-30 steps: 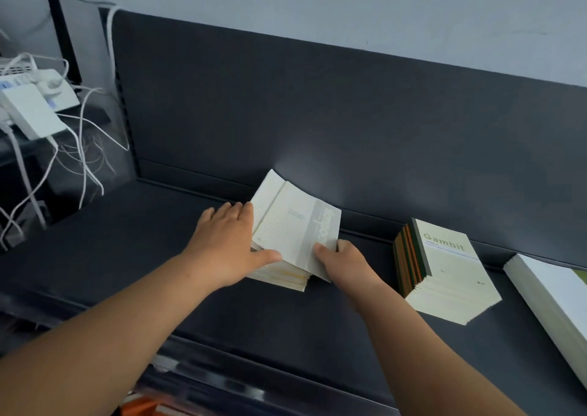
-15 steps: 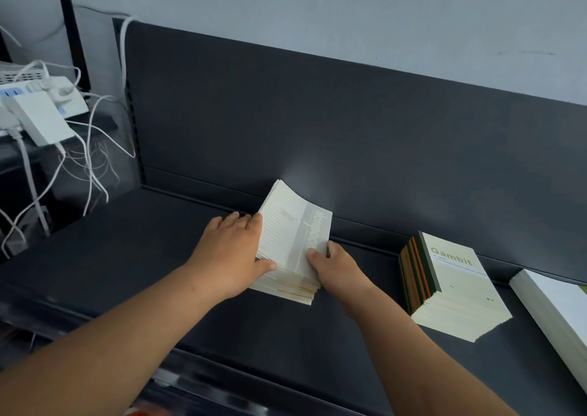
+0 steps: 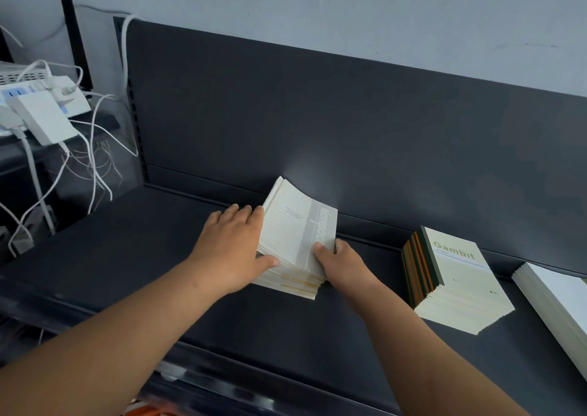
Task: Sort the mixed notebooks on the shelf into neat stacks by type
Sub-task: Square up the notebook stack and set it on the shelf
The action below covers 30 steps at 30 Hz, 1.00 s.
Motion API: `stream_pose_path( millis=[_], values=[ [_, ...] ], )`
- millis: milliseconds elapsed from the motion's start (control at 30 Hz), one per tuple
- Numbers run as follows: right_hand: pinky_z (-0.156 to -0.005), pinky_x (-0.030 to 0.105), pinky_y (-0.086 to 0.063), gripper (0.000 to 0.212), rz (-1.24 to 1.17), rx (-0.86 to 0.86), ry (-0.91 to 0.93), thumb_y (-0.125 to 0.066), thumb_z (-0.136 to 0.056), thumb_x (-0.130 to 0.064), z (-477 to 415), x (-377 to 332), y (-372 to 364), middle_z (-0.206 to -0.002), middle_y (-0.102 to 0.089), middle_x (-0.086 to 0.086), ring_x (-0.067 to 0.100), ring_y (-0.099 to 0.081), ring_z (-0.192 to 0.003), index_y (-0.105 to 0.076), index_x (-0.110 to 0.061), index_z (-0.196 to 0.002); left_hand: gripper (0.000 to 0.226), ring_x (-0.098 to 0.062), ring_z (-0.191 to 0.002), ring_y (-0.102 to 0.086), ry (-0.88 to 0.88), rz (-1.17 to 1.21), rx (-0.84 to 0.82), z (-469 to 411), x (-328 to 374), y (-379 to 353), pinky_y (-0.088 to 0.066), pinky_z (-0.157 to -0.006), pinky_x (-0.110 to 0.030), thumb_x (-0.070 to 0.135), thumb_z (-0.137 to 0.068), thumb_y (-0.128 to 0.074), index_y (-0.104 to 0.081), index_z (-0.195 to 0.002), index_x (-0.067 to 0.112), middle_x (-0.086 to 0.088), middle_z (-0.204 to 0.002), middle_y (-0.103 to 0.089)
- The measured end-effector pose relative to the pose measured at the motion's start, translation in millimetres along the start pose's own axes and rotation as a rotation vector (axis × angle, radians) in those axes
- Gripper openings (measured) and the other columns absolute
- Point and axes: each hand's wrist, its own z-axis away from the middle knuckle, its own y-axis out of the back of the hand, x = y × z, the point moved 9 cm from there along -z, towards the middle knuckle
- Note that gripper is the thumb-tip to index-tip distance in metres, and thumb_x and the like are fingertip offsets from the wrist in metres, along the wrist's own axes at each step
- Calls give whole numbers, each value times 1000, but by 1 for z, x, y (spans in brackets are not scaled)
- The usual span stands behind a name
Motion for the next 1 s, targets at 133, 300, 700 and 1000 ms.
stream_pose_path(
  millis=[133, 300, 700, 1000],
  values=[
    [-84, 32, -46, 44, 14, 3, 3, -48, -97, -41, 1, -1, 1, -118, -59, -2, 16, -59, -102, -47, -15, -133, 94, -24, -148, -7, 5, 19, 0, 1, 0, 2, -10, -120, -40, 67, -86, -47, -6, -153, 16, -6, -161, -13],
    [-84, 32, -46, 42, 17, 15, -6, -49, -97, -41, 3, -3, 2, -116, -59, -3, 16, -58, -99, -48, -16, -131, 94, -24, -149, -5, 9, 26, -14, 1, -1, 3, -10, -120, -41, 67, -86, -46, -5, -153, 17, -6, -162, -9],
    [-93, 30, -33, 64, 73, 32, -20, -43, -101, -42, 15, 1, 10, -151, -38, 7, 25, -41, -134, -24, -8, -151, 93, -24, -149, -5, -2, 30, -21, 6, 1, 3, -9, -120, -41, 68, -86, -44, -6, -153, 17, -7, -162, -9],
    [-110, 36, -33, 62, 269, 182, 135, -43, -100, -44, 32, -10, 29, -157, -32, 4, 22, -32, -143, -27, -14, -152, 89, -24, -149, 2, -50, 12, -6, 10, 12, 9, -4, -121, -42, 67, -89, -40, -7, -154, 17, -6, -162, -4]
  ],
)
